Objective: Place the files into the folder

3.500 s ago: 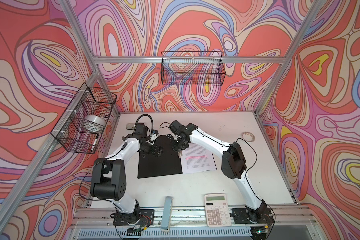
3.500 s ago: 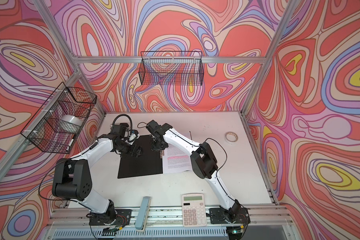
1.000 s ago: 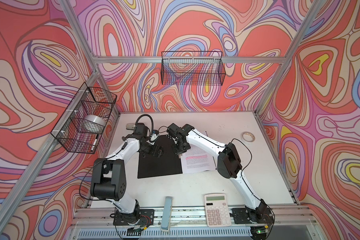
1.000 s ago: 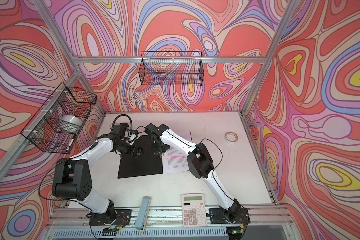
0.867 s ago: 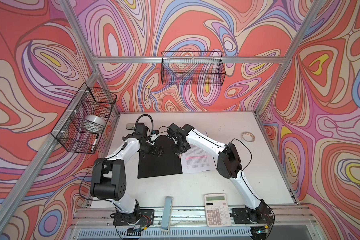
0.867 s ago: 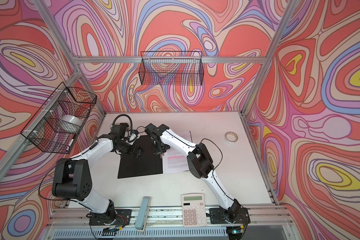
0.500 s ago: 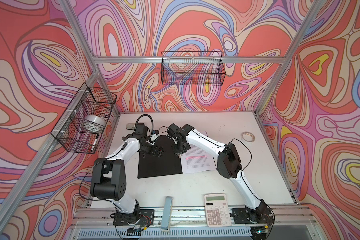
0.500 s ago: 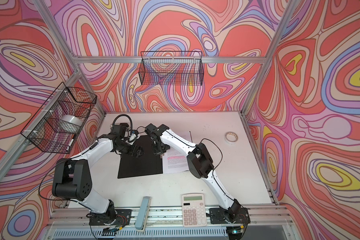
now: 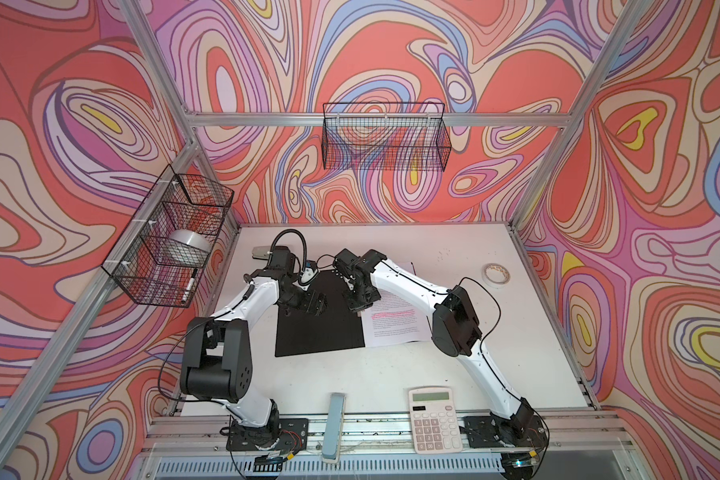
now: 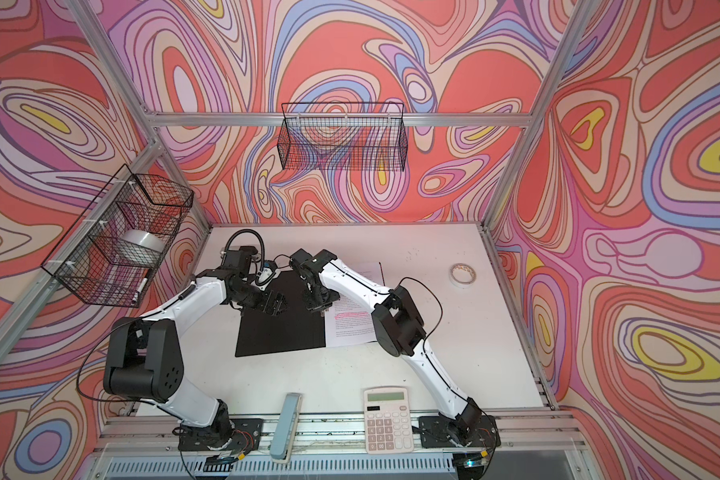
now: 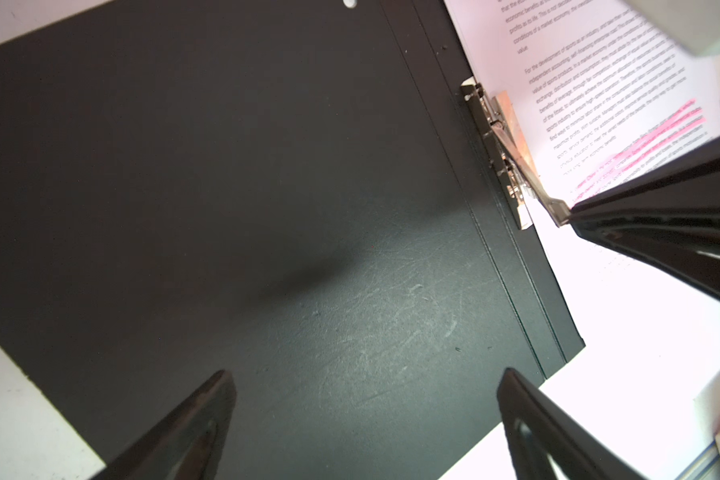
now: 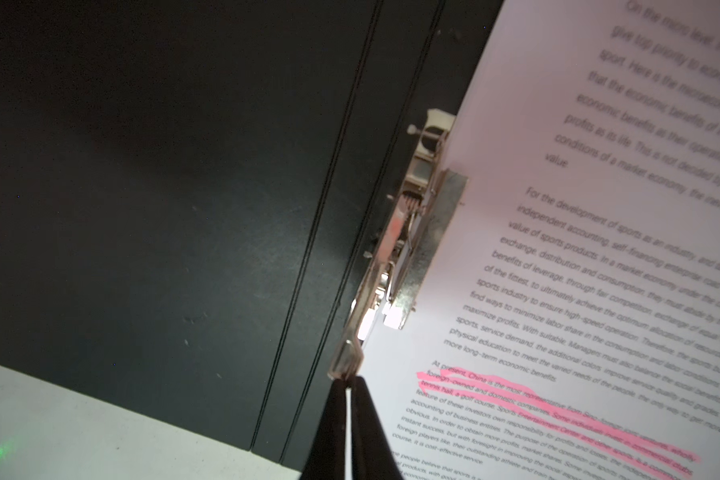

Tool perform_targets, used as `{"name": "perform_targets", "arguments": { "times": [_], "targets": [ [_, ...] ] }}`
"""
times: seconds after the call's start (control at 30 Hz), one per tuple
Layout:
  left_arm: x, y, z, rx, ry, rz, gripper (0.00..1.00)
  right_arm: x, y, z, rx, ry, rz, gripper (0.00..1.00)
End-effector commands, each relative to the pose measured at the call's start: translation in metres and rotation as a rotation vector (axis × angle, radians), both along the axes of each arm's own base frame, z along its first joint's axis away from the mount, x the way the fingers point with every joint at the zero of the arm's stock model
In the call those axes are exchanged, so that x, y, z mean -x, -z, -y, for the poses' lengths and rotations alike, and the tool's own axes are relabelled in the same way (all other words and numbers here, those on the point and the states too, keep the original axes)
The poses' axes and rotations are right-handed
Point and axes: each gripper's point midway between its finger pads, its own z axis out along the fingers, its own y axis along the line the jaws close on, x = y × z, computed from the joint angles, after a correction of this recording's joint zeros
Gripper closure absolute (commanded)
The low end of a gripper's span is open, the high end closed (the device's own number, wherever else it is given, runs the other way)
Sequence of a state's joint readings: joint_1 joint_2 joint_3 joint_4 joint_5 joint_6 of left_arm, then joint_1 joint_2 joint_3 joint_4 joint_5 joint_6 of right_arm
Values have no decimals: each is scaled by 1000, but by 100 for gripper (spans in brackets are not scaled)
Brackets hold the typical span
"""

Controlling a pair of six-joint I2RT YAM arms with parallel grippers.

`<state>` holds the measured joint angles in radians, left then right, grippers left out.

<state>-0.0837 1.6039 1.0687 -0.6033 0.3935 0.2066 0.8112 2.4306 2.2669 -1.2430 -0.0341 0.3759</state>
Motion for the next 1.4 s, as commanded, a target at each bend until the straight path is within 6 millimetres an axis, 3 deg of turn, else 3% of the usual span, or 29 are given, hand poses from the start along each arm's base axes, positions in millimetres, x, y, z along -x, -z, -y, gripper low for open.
{"name": "perform_targets", "arguments": {
  "times": [0.0,0.23,0.6,1.03,1.37],
  "targets": [
    [9,-5,2,11,20,-9,1,-9,19,9,64,-3,10,94],
    [8,-5,3,13,22,-8,1,-22,-3,-1,27,-21,68,92],
    [8,-8,3,16,22,0,1,-22,-4,0,28,-22,61,91],
    [8,-8,4,20,22,2,1,-32,-56,-5,-49,3,160,87],
    [9,-4,5,24,35,-4,1,-37,-55,-5,-51,13,176,88]
  ]
}}
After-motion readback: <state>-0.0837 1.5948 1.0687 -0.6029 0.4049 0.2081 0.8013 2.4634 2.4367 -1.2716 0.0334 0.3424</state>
